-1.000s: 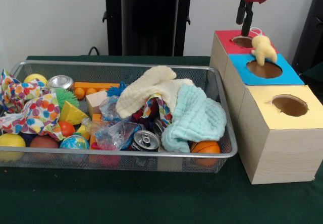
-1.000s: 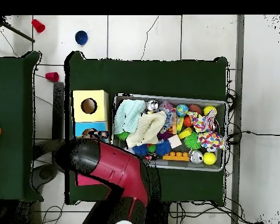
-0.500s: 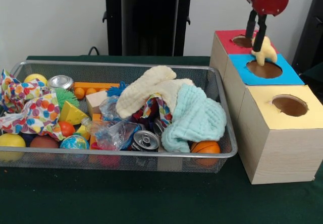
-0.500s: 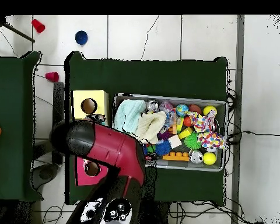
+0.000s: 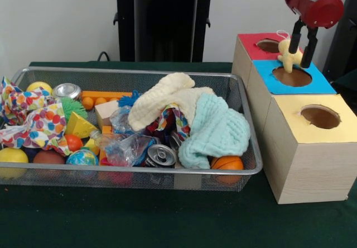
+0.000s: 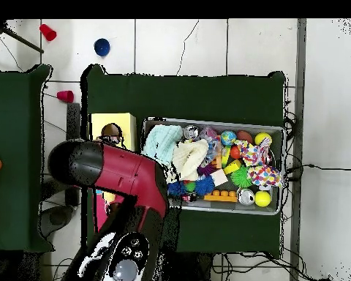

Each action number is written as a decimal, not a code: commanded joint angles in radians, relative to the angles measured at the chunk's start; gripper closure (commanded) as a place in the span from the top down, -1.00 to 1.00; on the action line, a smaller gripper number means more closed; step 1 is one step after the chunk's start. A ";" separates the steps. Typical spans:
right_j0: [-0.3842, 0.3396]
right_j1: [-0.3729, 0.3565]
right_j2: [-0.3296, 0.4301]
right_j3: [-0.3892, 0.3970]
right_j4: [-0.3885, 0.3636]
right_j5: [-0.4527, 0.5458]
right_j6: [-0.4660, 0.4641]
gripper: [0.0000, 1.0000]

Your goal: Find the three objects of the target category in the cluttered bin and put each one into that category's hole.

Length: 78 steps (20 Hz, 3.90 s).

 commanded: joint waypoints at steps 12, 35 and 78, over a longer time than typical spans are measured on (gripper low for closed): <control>0.045 0.129 0.052 0.045 0.085 -0.064 0.264 1.00; 0.078 0.140 0.077 0.137 0.150 -0.145 0.228 1.00; 0.151 0.103 0.137 0.326 0.271 -0.308 0.193 1.00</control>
